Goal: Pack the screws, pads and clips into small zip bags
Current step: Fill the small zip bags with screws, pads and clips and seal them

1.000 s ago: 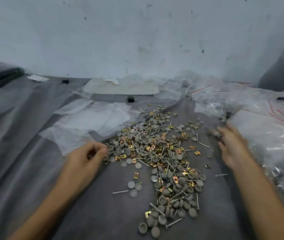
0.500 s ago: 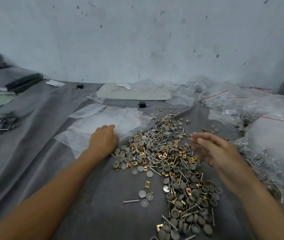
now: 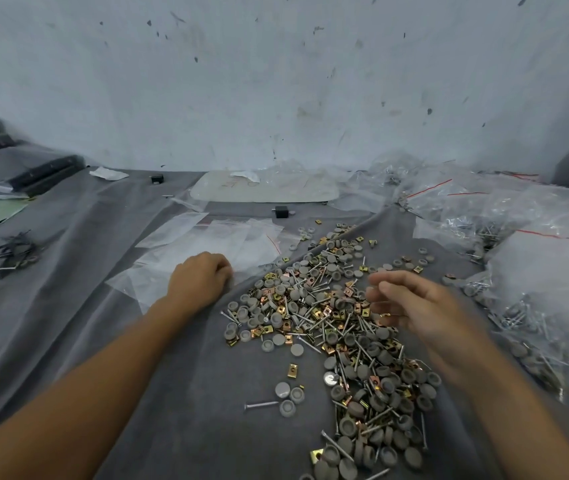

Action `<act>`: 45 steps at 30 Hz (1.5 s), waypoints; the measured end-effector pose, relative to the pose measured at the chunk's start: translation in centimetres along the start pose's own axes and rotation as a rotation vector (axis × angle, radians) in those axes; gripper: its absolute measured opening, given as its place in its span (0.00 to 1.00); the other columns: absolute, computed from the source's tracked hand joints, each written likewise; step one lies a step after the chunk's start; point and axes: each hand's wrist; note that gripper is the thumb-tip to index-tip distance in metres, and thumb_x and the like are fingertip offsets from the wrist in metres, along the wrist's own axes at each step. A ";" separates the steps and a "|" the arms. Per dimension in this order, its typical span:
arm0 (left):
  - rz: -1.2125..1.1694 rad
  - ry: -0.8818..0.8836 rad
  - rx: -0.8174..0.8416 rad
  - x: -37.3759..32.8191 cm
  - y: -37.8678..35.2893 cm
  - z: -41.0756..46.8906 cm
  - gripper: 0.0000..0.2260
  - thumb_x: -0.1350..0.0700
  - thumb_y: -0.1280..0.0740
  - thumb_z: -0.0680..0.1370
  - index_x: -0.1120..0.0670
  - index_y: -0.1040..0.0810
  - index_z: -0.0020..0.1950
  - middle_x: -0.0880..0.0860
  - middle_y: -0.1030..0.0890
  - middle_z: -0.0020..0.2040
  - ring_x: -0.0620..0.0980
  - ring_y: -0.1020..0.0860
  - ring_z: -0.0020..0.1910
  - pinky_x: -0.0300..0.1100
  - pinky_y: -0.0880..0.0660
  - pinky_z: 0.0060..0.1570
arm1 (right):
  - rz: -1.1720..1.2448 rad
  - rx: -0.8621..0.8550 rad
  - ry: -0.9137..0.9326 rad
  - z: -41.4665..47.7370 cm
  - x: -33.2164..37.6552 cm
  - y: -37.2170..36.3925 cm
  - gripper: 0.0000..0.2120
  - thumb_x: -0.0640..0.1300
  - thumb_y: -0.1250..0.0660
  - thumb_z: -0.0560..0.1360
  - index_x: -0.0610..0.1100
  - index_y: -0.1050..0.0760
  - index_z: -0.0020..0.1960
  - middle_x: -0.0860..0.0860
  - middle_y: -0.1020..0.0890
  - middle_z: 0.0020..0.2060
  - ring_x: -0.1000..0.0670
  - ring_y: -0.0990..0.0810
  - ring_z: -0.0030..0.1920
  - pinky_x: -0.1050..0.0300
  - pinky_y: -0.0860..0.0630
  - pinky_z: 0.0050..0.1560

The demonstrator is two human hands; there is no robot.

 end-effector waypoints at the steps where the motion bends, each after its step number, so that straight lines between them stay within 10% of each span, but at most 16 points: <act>1: -0.022 0.014 -0.027 0.0 0.1 0.0 0.09 0.52 0.36 0.82 0.51 0.17 0.53 0.51 0.16 0.53 0.53 0.21 0.51 0.49 0.23 0.51 | -0.001 0.002 0.000 0.0 0.0 0.0 0.11 0.39 0.36 0.82 0.48 0.15 0.52 0.46 0.13 0.47 0.44 0.16 0.51 0.46 0.20 0.55; 6: -0.282 0.126 -0.109 0.4 0.4 0.4 0.05 0.54 0.28 0.78 0.49 0.20 0.42 0.46 0.17 0.44 0.49 0.19 0.44 0.44 0.26 0.41 | 0.018 0.006 -0.012 0.2 0.2 -0.4 0.10 0.38 0.36 0.82 0.46 0.16 0.53 0.46 0.13 0.46 0.48 0.16 0.46 0.50 0.21 0.49; 13: -0.470 0.212 -0.169 0.4 2.8 0.3 0.07 0.47 0.33 0.80 0.46 0.18 0.45 0.51 0.17 0.59 0.57 0.27 0.68 0.57 0.31 0.69 | 0.026 0.023 -0.006 0.2 0.1 -0.2 0.10 0.39 0.36 0.82 0.47 0.16 0.53 0.47 0.13 0.45 0.49 0.17 0.45 0.53 0.22 0.46; 19: -0.330 -0.269 -0.182 -4.1 5.4 -6.0 0.05 0.50 0.31 0.80 0.44 0.20 0.44 0.37 0.19 0.45 0.36 0.24 0.47 0.33 0.30 0.48 | 0.045 0.072 -0.053 -0.5 0.7 -1.4 0.11 0.43 0.36 0.83 0.44 0.15 0.48 0.47 0.17 0.38 0.51 0.22 0.33 0.59 0.24 0.30; 28: 0.014 -0.747 -0.219 -6.5 6.7 -15.1 0.08 0.51 0.37 0.80 0.50 0.19 0.46 0.44 0.18 0.48 0.50 0.18 0.47 0.52 0.24 0.44 | 0.118 0.237 -0.209 -2.4 1.4 -4.6 0.33 0.70 0.31 0.70 0.41 0.21 0.57 0.42 0.15 0.45 0.45 0.16 0.38 0.52 0.18 0.38; 35: -0.058 -0.702 -0.287 -5.3 5.2 -16.3 0.08 0.49 0.35 0.80 0.50 0.18 0.47 0.43 0.18 0.49 0.49 0.19 0.48 0.45 0.28 0.48 | 0.107 0.215 -0.204 -2.7 1.0 -4.8 0.11 0.42 0.34 0.82 0.33 0.21 0.53 0.39 0.13 0.45 0.47 0.19 0.33 0.58 0.19 0.35; 45: -0.337 -0.522 -0.348 -3.7 4.3 -15.9 0.08 0.48 0.32 0.76 0.51 0.18 0.43 0.42 0.18 0.47 0.41 0.21 0.50 0.46 0.26 0.52 | 0.013 0.113 -0.178 -2.8 0.9 -5.5 0.10 0.42 0.35 0.79 0.36 0.22 0.45 0.49 0.19 0.31 0.49 0.21 0.31 0.54 0.20 0.34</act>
Point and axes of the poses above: each hand's wrist, its own z-axis towards the middle knuckle, its own y-axis out of the back of the hand, x = y × z
